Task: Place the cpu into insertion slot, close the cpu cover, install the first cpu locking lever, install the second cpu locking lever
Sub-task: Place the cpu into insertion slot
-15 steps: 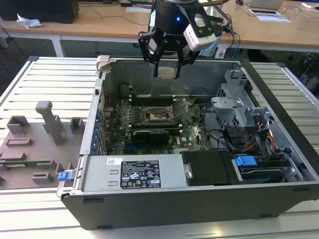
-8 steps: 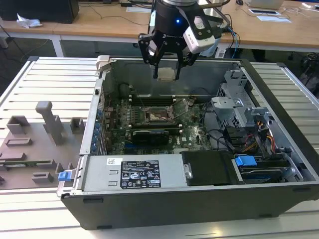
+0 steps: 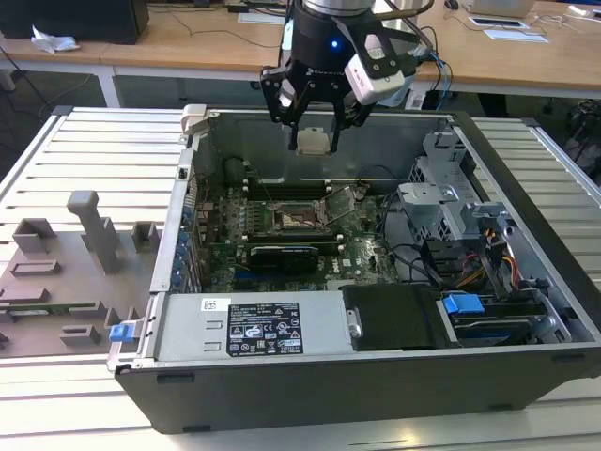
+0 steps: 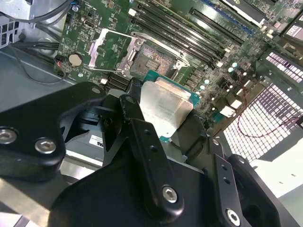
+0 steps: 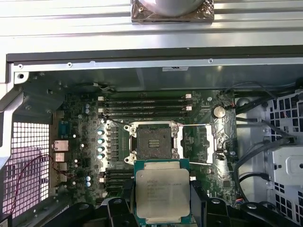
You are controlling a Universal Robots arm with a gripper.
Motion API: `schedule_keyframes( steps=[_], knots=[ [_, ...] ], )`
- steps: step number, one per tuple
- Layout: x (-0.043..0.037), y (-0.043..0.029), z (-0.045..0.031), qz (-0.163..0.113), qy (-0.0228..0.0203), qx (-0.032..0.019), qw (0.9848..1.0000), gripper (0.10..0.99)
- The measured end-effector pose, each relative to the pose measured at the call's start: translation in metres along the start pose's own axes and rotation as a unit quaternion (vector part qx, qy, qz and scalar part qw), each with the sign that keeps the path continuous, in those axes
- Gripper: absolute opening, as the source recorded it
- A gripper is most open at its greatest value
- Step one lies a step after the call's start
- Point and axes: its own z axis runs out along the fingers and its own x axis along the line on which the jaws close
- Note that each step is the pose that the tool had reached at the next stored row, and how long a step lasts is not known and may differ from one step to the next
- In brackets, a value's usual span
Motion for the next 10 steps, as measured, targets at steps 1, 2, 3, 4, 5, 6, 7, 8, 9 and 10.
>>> schedule_keyframes(
  steps=[1,2,3,4,5,6,7,8,9,10],
  knots=[
    [0.0000,-0.0001,0.0009,0.000,0.0000,0.0001,1.0000,0.545],
    [-0.0001,-0.0003,0.0037,0.000,0.0000,0.0005,1.0000,0.545],
    [-0.0001,-0.0004,0.0051,0.000,-0.0001,0.0014,1.0000,0.545],
    [-0.0001,-0.0005,0.0063,0.000,0.0000,0.0029,1.0000,0.545],
    [-0.0001,-0.0006,0.0082,0.000,-0.0001,0.0053,1.0000,0.545],
    [-0.0001,0.0002,0.0102,0.000,-0.0003,0.0092,1.0000,0.545],
    [-0.0001,0.0042,0.0128,0.000,-0.0004,0.0167,0.9999,0.545],
    [-0.0001,0.0071,0.0139,0.000,-0.0005,0.0189,0.9998,0.545],
    [-0.0001,0.0095,0.0149,0.000,-0.0005,0.0203,0.9998,0.545],
    [-0.0001,0.0128,0.0166,0.000,-0.0006,0.0217,0.9998,0.545]
  ],
)
